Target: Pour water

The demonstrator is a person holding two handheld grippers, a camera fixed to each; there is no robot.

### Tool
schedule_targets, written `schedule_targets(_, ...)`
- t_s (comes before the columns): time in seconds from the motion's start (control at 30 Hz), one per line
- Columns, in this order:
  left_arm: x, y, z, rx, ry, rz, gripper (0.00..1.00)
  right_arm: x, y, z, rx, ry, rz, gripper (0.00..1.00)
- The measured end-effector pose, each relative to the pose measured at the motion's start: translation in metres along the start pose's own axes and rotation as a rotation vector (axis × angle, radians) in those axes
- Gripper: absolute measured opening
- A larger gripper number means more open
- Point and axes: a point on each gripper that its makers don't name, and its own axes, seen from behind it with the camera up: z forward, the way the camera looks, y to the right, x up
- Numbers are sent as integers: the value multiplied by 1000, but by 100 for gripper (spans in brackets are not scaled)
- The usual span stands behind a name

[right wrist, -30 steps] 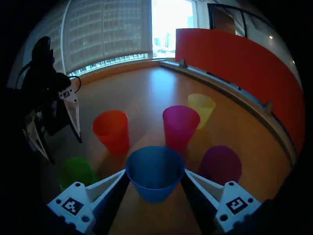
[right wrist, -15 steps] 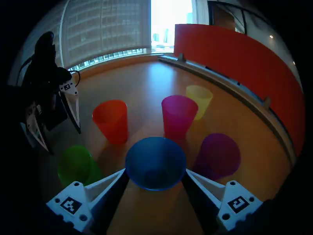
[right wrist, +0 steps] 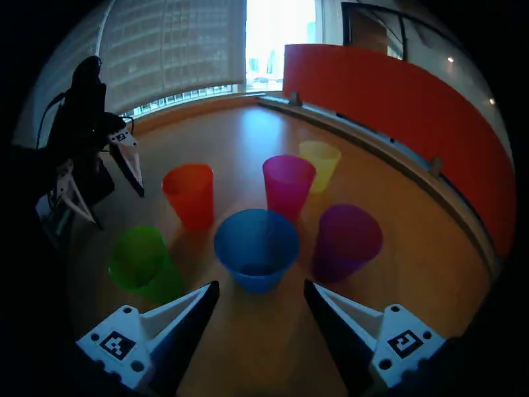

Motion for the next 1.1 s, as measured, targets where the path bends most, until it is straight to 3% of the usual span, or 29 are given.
schedule_targets(0.2, 1, -13, -13, 53, 22, -17, 98, -8, 2, -21, -36, 18, 24, 99)
schedule_targets(0.7, 15, -67, -45, 241, 128, -54, 98, -1, 8, -67, -144, 130, 93, 99)
schedule_targets(0.9, 22, -87, -57, 332, 157, -54, 98, 6, 22, -87, -236, 184, 131, 99)
schedule_targets(1.1, 32, -105, -70, 421, 223, -92, 98, 15, 34, -106, -333, 254, 141, 99)
